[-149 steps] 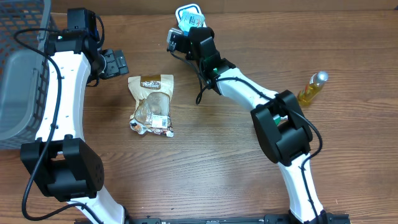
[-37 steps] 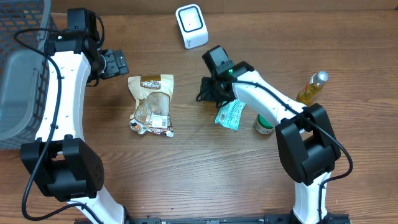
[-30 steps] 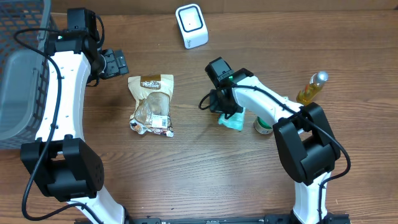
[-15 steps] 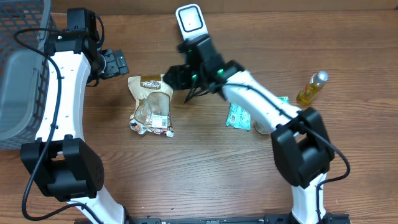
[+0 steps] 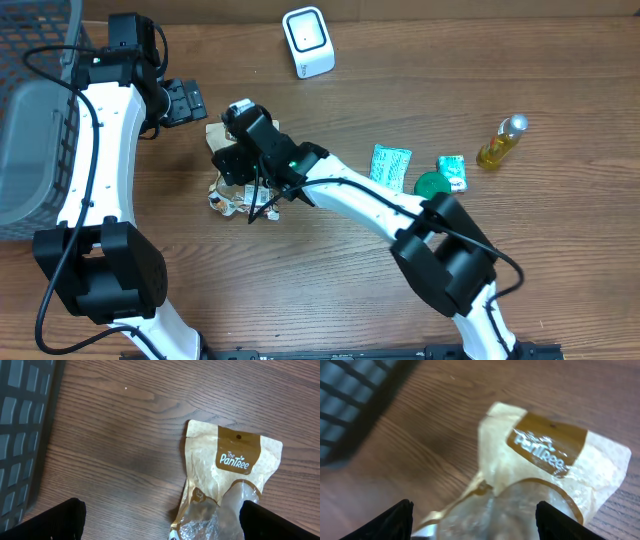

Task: Scan the item barcode

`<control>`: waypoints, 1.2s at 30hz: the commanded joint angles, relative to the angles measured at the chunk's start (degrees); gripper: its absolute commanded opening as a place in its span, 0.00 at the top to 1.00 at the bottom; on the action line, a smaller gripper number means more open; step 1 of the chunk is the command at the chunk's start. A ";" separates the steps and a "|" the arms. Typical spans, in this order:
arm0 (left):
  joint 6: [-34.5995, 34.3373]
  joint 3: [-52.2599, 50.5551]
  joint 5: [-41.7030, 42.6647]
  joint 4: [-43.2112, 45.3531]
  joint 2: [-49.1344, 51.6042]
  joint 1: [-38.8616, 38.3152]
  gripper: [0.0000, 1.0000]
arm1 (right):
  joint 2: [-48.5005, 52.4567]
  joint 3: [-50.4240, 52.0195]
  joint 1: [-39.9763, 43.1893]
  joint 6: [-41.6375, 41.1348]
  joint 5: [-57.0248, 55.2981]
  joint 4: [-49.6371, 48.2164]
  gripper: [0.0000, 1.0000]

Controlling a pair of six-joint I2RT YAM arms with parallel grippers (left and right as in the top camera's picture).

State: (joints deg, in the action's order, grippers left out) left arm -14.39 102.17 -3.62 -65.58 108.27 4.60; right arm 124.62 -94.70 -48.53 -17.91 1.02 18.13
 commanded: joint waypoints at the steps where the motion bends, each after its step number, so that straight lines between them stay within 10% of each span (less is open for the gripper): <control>1: 1.11 0.90 0.22 0.02 -0.26 -0.11 0.00 | 4.17 -0.09 -0.37 0.63 -1.64 -0.04 0.25; 17: 1.11 0.90 0.24 0.00 -0.26 -0.11 0.00 | -0.26 -0.26 8.15 -6.34 -3.87 23.04 0.28; 36: 1.11 0.90 0.24 0.02 -0.26 -0.11 0.00 | -8.76 -7.15 14.95 -5.86 -6.12 47.28 0.01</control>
State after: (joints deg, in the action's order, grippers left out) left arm -14.39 102.17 -3.62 -65.58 108.27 4.60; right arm 116.27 -101.67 -35.94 -23.79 -3.88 64.38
